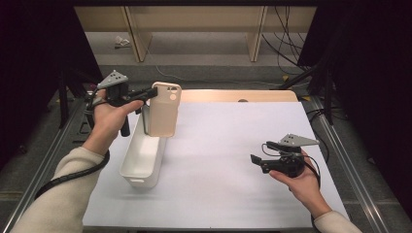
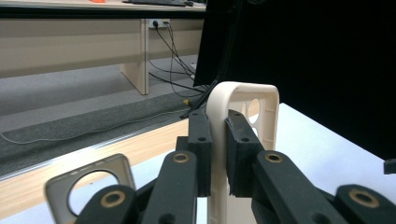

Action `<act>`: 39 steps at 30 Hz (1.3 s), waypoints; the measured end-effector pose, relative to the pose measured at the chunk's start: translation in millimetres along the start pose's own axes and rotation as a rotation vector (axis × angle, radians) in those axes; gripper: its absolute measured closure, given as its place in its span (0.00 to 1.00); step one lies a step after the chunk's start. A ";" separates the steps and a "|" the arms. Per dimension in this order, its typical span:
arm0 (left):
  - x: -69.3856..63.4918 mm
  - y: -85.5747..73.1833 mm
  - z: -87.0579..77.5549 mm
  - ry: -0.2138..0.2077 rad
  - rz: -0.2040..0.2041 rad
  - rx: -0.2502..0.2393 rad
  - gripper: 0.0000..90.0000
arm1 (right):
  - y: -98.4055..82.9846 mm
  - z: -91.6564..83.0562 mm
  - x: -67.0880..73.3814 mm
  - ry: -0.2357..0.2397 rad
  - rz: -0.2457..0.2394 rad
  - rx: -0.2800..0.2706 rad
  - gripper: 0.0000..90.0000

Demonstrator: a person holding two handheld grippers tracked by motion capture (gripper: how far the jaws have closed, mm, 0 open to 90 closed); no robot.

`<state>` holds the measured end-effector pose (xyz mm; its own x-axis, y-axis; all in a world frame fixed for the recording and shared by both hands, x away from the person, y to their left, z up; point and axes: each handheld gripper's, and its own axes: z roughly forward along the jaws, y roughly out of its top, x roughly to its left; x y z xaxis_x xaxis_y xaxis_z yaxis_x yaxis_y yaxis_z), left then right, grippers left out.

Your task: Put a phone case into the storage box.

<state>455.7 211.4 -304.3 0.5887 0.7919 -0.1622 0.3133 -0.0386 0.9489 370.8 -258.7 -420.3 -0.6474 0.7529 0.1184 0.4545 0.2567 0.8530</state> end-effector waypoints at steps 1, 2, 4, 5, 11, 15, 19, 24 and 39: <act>1.6 0.4 -0.9 0.004 -0.001 -0.001 0.91 | 0.0 -0.1 -0.1 0.000 0.002 0.000 0.19; 3.7 0.9 -1.9 0.007 -0.001 -0.001 0.91 | 0.0 -0.2 -0.2 -0.001 0.002 -0.001 0.19; 6.9 0.5 -2.9 0.012 -0.006 -0.006 0.91 | 0.1 -0.5 -0.4 -0.001 0.003 -0.001 0.19; 8.2 0.2 -3.2 0.013 -0.008 -0.007 0.91 | 0.0 -0.6 -0.4 -0.002 0.002 -0.002 0.19; 17.4 0.0 -4.8 0.028 -0.015 -0.008 0.91 | -0.2 -0.5 -1.1 -0.003 0.006 0.000 0.19; 22.8 1.8 -5.4 0.037 -0.014 -0.010 0.91 | -0.1 -0.7 -1.3 -0.003 0.008 -0.002 0.19; 28.0 3.0 -5.5 0.044 -0.012 -0.015 0.91 | -0.2 -0.8 -1.7 -0.004 0.010 -0.005 0.19; 36.3 1.8 -4.9 0.056 -0.014 -0.013 0.91 | -0.5 -0.7 -2.0 -0.003 0.011 -0.003 0.19; 53.6 -10.0 0.1 0.074 -0.024 -0.006 0.91 | -0.8 -0.2 -2.4 -0.003 0.016 -0.007 0.19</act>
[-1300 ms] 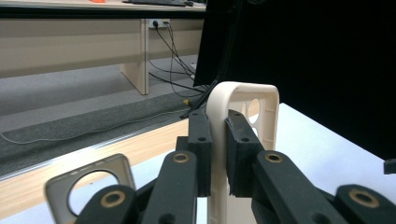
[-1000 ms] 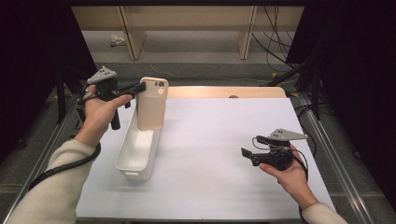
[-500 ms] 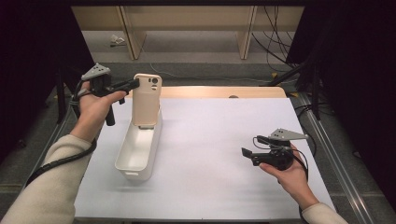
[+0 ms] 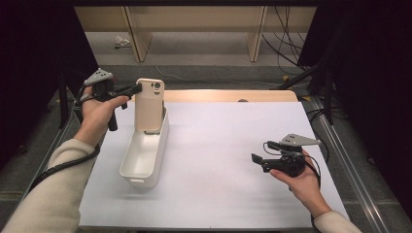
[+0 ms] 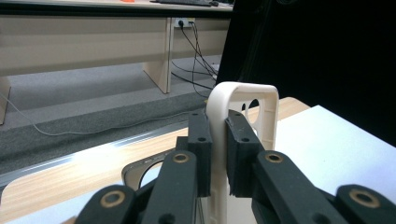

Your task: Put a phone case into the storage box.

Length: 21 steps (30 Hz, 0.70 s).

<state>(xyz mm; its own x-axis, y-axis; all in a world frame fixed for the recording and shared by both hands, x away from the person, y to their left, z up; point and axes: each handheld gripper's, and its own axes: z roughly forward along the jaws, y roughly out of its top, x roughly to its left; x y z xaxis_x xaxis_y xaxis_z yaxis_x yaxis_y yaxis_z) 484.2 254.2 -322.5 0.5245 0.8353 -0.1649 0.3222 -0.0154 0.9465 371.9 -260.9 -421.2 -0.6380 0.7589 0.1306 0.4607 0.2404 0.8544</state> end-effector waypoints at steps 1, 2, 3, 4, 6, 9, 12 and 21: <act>0.9 -0.4 0.3 0.002 -0.004 -0.001 0.91 | 0.0 -0.1 0.0 0.001 -0.003 0.002 0.19; 1.6 -1.0 0.9 0.002 -0.006 -0.002 0.91 | -0.1 -0.1 0.1 0.003 -0.004 0.001 0.19; 1.9 -1.3 1.2 0.004 -0.006 -0.002 0.91 | 0.0 -0.1 0.4 0.004 -0.004 0.001 0.19; 2.6 -1.8 1.6 0.006 -0.003 0.000 0.91 | 0.0 0.0 0.4 0.004 -0.004 0.001 0.19; 3.3 -2.4 2.3 0.005 -0.002 -0.005 0.91 | 0.1 0.1 0.4 0.004 -0.003 0.000 0.19; 4.6 -3.7 3.9 0.006 -0.001 -0.005 0.91 | -0.1 0.1 0.0 0.003 0.000 -0.001 0.19; 5.3 -4.8 6.1 0.006 0.003 -0.008 0.91 | -0.1 0.2 0.2 0.002 0.001 -0.001 0.19; 7.0 -7.3 9.9 -0.001 0.009 -0.015 0.91 | -0.2 0.1 -0.2 0.001 0.000 -0.001 0.20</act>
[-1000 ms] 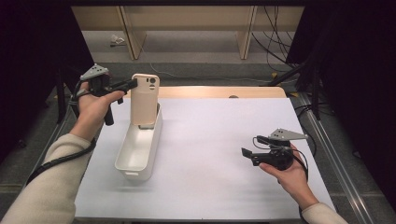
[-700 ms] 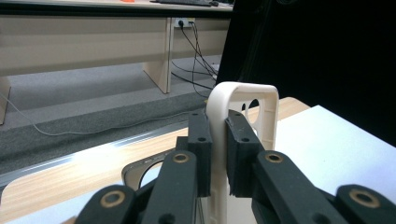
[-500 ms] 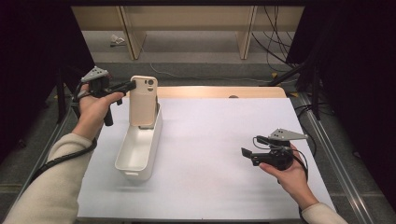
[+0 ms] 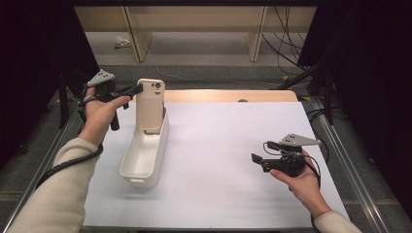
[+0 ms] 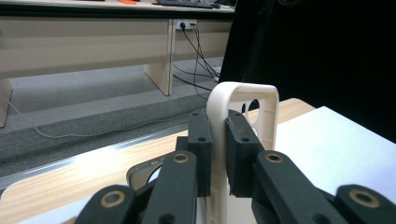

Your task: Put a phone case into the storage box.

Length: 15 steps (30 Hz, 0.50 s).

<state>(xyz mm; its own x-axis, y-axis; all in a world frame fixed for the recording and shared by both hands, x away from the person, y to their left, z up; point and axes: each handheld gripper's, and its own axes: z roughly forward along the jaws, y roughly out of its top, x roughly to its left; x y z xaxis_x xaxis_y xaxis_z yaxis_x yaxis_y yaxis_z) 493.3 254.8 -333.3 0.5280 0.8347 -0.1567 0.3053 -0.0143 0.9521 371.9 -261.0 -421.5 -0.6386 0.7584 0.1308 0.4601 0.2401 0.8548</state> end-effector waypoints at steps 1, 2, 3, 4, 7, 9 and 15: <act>0.3 -0.5 0.5 0.000 -0.001 -0.002 0.91 | 0.1 -0.1 0.0 0.001 0.000 0.001 0.20; 0.8 -1.1 0.9 0.001 -0.001 -0.001 0.91 | 0.1 0.1 0.1 0.000 0.000 0.000 0.20; 1.6 -1.9 1.6 0.002 -0.004 -0.001 0.91 | 0.1 0.1 0.1 0.001 -0.001 0.000 0.20; 2.3 -2.4 2.0 0.002 -0.003 0.000 0.91 | 0.1 0.1 0.1 0.001 -0.002 0.000 0.20; 5.0 -4.5 3.8 0.008 -0.009 0.001 0.91 | 0.1 0.0 0.0 0.001 -0.001 0.001 0.20; 6.8 -5.9 5.0 0.011 -0.013 0.003 0.91 | 0.1 0.0 0.0 0.000 -0.001 0.001 0.20; 7.5 -8.6 7.9 0.016 -0.016 0.011 0.91 | 0.0 0.3 -0.2 0.001 0.000 0.000 0.20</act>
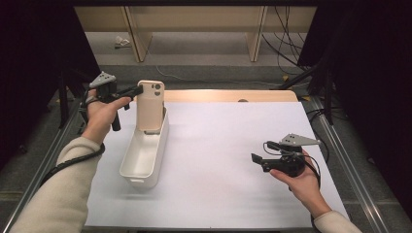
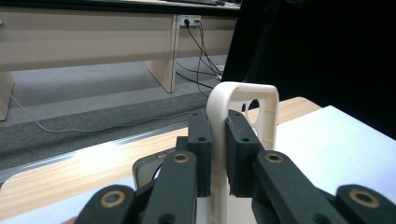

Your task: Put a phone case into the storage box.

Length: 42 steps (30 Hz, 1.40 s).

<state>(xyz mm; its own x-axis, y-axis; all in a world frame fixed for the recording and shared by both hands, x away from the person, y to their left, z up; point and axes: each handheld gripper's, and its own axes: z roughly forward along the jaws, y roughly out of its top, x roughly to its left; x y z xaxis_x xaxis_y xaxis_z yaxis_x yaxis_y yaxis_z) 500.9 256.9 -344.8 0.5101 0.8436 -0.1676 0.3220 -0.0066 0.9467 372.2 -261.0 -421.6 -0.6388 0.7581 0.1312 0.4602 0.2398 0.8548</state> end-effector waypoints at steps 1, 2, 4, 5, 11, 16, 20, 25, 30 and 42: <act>0.2 -0.2 0.5 0.001 0.001 0.001 0.91 | 0.1 0.0 0.1 0.000 0.001 -0.001 0.20; 0.3 -0.5 1.0 0.002 0.000 0.001 0.91 | 0.1 -0.1 0.1 0.000 0.000 -0.001 0.20; 0.5 -1.1 2.1 0.004 0.003 0.003 0.91 | 0.1 -0.2 0.2 0.000 -0.002 0.001 0.20; 0.5 -1.5 2.9 0.004 0.003 0.003 0.91 | 0.1 -0.1 0.1 0.001 -0.001 -0.001 0.20; 2.7 -4.7 7.8 0.005 0.000 0.004 0.91 | 0.1 0.1 -0.2 0.002 0.003 0.000 0.20; 3.4 -7.6 11.9 0.004 0.004 0.007 0.91 | -0.1 0.4 -0.5 0.000 -0.001 0.002 0.20; 3.7 -9.5 14.5 0.001 0.005 0.010 0.91 | 0.0 0.3 -0.4 0.002 0.001 0.000 0.20; 5.1 -13.7 18.3 0.006 0.007 0.019 0.91 | -0.1 0.4 -0.6 0.004 0.002 0.000 0.20; 7.1 -17.8 20.8 0.005 0.004 0.022 0.91 | -0.2 1.0 -0.6 0.007 0.002 0.001 0.20; 12.3 -28.7 25.1 0.006 -0.011 0.028 0.91 | -0.3 1.4 -0.6 0.008 -0.002 0.004 0.20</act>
<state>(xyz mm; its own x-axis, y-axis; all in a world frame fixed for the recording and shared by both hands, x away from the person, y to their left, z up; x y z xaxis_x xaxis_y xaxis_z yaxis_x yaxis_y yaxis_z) 518.0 253.9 -380.9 0.5015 0.8470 -0.1762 0.3499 -0.0123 0.9367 373.3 -260.7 -422.7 -0.6450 0.7524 0.1336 0.4614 0.2441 0.8530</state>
